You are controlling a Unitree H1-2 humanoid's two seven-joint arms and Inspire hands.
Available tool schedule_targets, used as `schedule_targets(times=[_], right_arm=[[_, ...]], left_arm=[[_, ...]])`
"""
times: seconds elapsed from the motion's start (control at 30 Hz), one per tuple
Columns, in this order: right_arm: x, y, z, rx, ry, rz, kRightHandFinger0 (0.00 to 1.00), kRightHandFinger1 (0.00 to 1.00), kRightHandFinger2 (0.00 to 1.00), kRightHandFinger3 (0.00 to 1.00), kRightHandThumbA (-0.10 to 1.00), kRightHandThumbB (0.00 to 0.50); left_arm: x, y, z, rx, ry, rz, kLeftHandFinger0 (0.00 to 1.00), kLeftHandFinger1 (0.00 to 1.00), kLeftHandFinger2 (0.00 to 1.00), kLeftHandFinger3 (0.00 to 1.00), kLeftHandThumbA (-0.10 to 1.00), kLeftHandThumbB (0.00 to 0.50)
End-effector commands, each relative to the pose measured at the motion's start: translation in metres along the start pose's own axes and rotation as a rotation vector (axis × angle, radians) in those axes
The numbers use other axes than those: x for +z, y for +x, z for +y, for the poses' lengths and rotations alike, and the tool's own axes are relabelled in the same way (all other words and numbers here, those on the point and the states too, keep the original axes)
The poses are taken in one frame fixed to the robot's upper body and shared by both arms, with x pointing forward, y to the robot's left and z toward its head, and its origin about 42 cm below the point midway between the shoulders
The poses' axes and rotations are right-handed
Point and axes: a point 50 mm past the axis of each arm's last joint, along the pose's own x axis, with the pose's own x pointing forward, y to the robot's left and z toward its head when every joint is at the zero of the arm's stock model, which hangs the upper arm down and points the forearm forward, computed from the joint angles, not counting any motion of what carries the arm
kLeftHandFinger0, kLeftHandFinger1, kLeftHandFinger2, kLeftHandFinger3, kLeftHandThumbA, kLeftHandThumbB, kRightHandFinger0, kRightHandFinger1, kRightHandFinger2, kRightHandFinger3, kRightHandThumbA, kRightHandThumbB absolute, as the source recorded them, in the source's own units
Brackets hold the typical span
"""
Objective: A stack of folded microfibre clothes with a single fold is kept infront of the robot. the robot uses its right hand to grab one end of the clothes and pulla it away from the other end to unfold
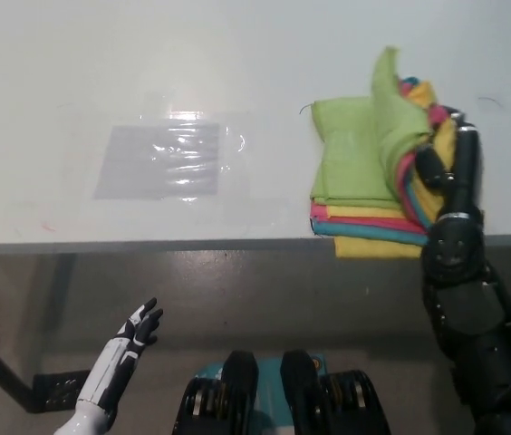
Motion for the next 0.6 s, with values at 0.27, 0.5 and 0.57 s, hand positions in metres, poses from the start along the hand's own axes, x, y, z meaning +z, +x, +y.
schedule_targets(times=[0.27,0.5,0.57], right_arm=[[-0.029,0.034,-0.109,-0.257,1.052,0.184,1.00,1.00,1.00,1.00,0.94,0.227],[-0.007,0.025,-0.131,-0.193,0.647,-0.107,1.00,1.00,1.00,1.00,1.00,0.267],[0.008,0.023,-0.137,-0.203,0.578,-0.168,1.00,1.00,1.00,1.00,1.00,0.327]], left_arm=[[0.006,-0.001,0.017,0.020,0.032,-0.053,1.00,1.00,1.00,1.00,0.97,0.199],[0.003,-0.006,0.018,0.027,0.033,-0.036,1.00,1.00,1.00,1.00,0.97,0.215],[0.001,-0.006,0.018,0.029,0.037,-0.033,1.00,1.00,1.00,1.00,0.97,0.215]])
